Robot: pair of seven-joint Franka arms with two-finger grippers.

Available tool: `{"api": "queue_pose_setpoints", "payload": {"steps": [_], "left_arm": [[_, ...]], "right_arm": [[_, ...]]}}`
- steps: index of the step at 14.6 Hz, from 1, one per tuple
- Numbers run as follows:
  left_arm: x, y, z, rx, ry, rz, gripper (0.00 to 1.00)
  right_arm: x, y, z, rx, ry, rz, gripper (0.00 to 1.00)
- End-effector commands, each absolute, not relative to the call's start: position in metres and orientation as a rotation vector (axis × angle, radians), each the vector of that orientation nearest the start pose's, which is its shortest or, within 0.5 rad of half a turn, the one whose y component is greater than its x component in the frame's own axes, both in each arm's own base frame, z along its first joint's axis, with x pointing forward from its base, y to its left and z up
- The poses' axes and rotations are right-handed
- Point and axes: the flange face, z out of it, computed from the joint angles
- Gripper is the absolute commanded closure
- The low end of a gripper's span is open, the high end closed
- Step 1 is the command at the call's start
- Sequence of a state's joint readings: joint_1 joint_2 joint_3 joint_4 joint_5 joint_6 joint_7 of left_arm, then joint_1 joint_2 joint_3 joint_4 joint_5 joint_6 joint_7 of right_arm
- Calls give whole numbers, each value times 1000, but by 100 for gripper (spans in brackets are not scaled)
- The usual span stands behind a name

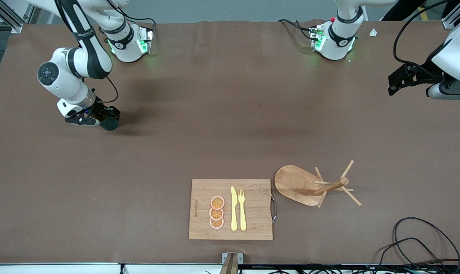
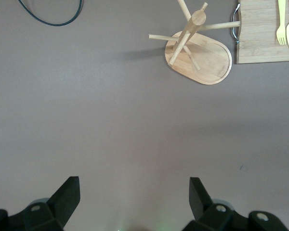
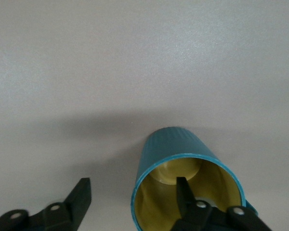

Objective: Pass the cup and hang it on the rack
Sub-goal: 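Close the right gripper on the teal mug's rim, then lift the teal mug with the right gripper toward the table middle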

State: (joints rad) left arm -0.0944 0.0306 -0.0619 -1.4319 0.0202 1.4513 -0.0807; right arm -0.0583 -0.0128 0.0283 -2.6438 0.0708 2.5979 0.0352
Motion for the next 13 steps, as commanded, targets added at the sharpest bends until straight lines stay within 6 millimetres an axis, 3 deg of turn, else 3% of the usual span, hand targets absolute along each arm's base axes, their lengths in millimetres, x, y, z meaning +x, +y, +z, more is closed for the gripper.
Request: {"api": "queue_pose_setpoints", "payload": {"steps": [1,2,6,7,13], "left_arm": [[543,-88,667,-3110,138,-6,0],[543,-88,666,-3110,138,-3,0],[543,-88,666,-3110,138,-1,0],[543,-88,665,-3110,138,2,0],[545,-88,662,-3103,151,10,0]], "right_arm": [[414,-18,245,-3088,238,38,42],[414,-18,245,-3088,238,40,56],[413,-18,245,-3088,238,45,96],[412,-18,244,-3087,240,54,100],[420,-17,252,-3081,264,81,100]]}}
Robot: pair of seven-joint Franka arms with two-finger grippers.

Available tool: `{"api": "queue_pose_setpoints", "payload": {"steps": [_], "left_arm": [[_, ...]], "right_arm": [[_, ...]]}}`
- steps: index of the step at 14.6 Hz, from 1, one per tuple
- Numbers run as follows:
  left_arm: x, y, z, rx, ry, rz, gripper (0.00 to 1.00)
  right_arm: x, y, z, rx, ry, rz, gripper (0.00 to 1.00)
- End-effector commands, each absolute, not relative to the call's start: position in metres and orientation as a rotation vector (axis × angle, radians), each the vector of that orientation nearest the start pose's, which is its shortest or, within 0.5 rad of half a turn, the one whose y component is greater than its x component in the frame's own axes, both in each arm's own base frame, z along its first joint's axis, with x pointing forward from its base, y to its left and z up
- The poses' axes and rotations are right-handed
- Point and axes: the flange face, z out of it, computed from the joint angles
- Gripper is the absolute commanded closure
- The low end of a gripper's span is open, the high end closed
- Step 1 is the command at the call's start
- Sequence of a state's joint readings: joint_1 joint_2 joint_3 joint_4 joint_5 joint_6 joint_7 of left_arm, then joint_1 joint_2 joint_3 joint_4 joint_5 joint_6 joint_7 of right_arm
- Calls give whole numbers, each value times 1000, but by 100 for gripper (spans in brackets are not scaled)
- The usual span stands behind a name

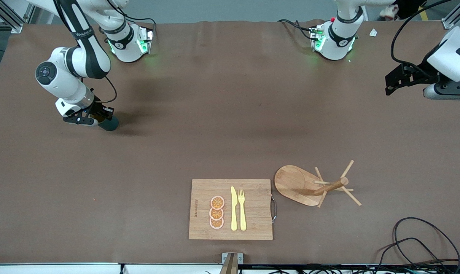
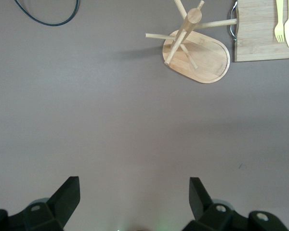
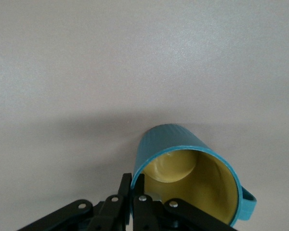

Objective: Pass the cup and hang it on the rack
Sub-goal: 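Lift the teal mug with the right gripper toward the table middle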

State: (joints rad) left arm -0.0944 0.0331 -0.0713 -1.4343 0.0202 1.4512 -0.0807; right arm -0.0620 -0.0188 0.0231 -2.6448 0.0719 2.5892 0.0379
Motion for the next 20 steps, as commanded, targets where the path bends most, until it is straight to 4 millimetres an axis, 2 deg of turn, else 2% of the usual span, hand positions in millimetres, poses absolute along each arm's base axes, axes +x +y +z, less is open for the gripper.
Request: {"api": "queue_pose_setpoints", "payload": {"steps": [1,4,6,8,12,13,15,18,20], "left_arm": [[545,-88,661,-3101,155,12,0],[546,-88,660,-3100,158,17,0],[546,-88,659,-3100,160,19,0],[546,-88,660,-3101,160,15,0],[548,-89,657,-3101,158,19,0],[548,-89,657,-3101,158,22,0],[549,-89,656,-3099,155,24,0],[552,-90,652,-3099,155,29,0],[551,-91,652,-3099,158,29,0]], "right_arm": [[427,-12,259,-3076,304,104,100],[446,14,299,-3066,381,128,100],[457,35,322,-3069,348,122,100],[468,66,343,-3064,359,94,100],[473,188,384,-2997,612,1,100],[470,219,386,-2983,645,0,100],[474,260,393,-2939,778,6,100],[474,344,388,-2891,932,57,100],[478,402,377,-2844,1035,71,100]]}}
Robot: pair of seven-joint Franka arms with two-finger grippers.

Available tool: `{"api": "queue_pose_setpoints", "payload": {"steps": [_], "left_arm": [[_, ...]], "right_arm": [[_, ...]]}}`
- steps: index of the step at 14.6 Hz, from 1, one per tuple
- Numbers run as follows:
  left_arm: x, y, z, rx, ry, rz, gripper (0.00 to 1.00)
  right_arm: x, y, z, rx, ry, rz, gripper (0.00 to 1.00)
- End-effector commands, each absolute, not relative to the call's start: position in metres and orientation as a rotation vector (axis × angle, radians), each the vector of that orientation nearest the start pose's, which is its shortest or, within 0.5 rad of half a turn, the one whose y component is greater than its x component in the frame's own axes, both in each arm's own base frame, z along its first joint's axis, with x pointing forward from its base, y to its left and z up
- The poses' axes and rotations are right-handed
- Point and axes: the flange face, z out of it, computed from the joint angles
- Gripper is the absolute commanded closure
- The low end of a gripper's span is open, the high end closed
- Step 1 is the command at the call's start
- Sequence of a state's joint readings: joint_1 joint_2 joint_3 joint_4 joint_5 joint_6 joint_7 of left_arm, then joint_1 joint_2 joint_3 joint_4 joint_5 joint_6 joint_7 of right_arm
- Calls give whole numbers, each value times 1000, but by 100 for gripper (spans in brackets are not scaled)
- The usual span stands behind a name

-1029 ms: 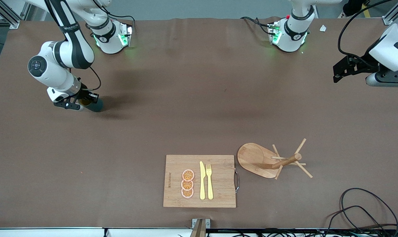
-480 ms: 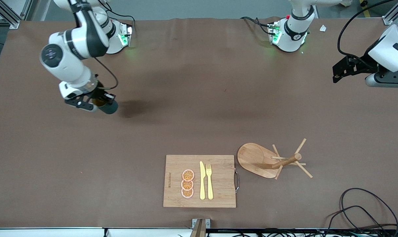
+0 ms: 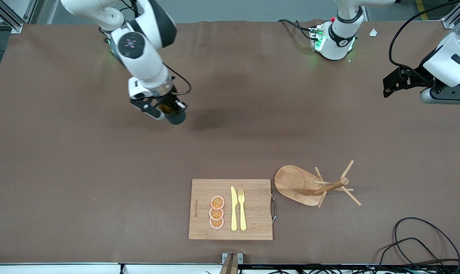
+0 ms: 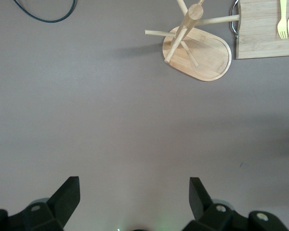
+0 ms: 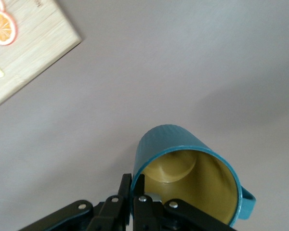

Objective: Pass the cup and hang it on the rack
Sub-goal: 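Lift the teal mug with the right gripper toward the table middle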

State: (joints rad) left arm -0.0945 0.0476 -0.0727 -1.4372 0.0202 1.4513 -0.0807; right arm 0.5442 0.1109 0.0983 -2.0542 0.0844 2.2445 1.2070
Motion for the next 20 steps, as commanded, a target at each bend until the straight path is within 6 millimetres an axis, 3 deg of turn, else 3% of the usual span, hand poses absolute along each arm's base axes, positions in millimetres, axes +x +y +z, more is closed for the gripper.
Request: {"api": "queue_pose_setpoints", "payload": {"steps": [1,5,11,16,18,20], "left_arm": [[552,-91,653,-3099,158,26,0],[551,-92,653,-3101,158,26,0],[552,-93,652,-3102,161,27,0],[552,-92,651,-3108,155,33,0],[552,-91,651,-3114,142,31,0],[554,-93,648,-3115,140,34,0]], "right_arm": [[480,422,368,-2826,1085,76,100],[486,479,346,-2779,1173,88,100],[483,536,331,-2744,1247,92,100],[473,591,334,-2846,1018,28,100],[463,600,321,-2881,949,27,100],[453,605,295,-2950,894,-11,100]]}}
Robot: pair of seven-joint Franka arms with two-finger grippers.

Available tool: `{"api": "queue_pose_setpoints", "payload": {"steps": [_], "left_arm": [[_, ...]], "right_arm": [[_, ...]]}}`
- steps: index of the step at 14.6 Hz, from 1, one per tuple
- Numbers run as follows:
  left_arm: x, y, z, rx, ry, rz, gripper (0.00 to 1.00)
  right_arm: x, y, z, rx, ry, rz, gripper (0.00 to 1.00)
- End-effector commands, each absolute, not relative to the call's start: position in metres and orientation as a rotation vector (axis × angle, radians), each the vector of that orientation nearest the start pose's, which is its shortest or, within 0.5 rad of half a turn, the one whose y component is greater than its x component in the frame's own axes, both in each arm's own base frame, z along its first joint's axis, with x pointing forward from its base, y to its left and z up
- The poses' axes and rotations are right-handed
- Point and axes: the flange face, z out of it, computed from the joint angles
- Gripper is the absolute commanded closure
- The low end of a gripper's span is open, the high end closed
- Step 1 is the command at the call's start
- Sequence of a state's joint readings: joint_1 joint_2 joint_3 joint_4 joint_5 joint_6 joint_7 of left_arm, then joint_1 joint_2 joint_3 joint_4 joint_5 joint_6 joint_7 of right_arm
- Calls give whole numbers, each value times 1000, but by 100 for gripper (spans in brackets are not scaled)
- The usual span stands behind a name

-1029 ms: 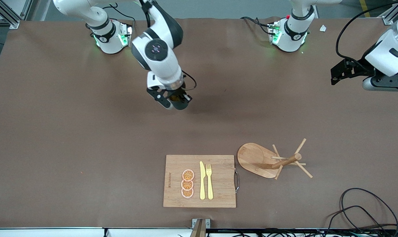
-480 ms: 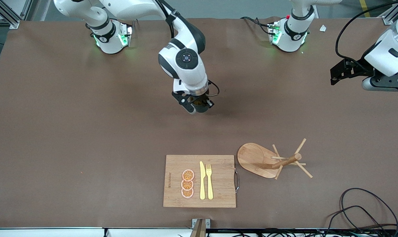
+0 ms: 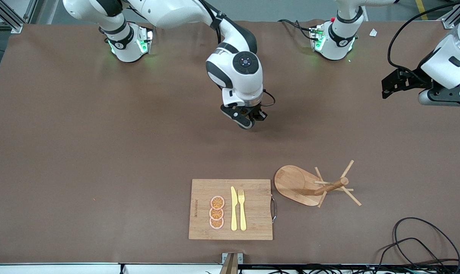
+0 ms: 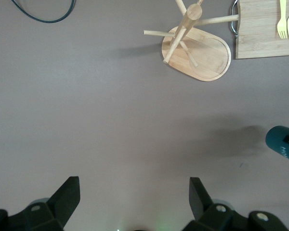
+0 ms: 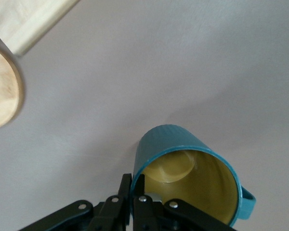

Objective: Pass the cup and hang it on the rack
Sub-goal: 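Lift the teal mug with the right gripper toward the table middle, then lower the mug and open the right gripper while the left gripper approaches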

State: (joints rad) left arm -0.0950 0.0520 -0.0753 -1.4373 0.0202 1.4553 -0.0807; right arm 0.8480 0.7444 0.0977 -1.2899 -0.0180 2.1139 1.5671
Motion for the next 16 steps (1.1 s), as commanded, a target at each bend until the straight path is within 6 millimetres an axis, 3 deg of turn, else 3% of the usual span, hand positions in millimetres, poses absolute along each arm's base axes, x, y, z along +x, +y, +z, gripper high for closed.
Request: {"api": "queue_pose_setpoints", "payload": {"steps": [1,10,14,16], "left_arm": [[555,-92,648,-3116,135,27,0],[559,-93,642,-3121,74,32,0],[561,-93,641,-3120,50,36,0],[561,-93,641,-3116,51,32,0]], "right_arm": [[450,607,287,-2972,878,-23,100],[437,616,270,-2994,864,-26,100],[437,617,272,-2933,1035,-11,100],[435,619,272,-2929,1041,-10,100]]}}
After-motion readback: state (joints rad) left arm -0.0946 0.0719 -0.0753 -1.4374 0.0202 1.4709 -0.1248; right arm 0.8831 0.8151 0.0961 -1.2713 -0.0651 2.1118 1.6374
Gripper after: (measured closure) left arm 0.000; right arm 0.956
